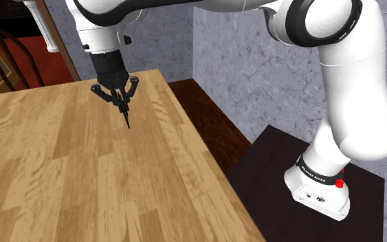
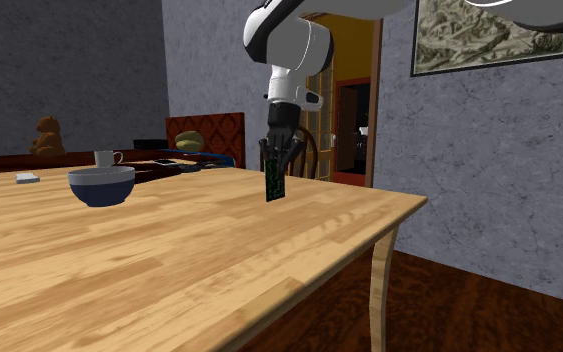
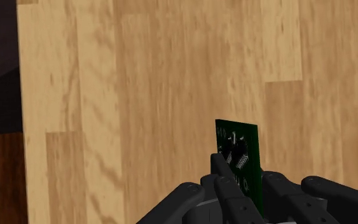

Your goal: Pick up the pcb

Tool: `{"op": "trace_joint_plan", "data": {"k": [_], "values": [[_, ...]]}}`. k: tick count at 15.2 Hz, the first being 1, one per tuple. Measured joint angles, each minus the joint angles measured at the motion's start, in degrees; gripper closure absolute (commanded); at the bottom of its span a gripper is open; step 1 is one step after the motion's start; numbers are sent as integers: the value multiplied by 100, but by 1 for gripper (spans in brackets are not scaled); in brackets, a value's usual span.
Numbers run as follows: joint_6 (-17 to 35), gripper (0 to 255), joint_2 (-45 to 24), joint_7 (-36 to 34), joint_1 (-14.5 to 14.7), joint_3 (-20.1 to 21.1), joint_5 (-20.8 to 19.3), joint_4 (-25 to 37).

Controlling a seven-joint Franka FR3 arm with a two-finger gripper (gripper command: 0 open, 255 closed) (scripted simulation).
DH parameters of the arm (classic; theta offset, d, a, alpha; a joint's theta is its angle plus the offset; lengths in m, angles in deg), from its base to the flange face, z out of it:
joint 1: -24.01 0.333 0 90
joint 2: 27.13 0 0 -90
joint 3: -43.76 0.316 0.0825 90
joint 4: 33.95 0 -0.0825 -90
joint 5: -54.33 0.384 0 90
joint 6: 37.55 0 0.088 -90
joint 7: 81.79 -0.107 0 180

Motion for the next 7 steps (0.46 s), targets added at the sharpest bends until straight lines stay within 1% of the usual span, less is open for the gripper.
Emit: {"op": "trace_joint_plan", "data": {"k": [7], "values": [[-584, 255, -130, -57, 91, 3, -36, 720]]}}
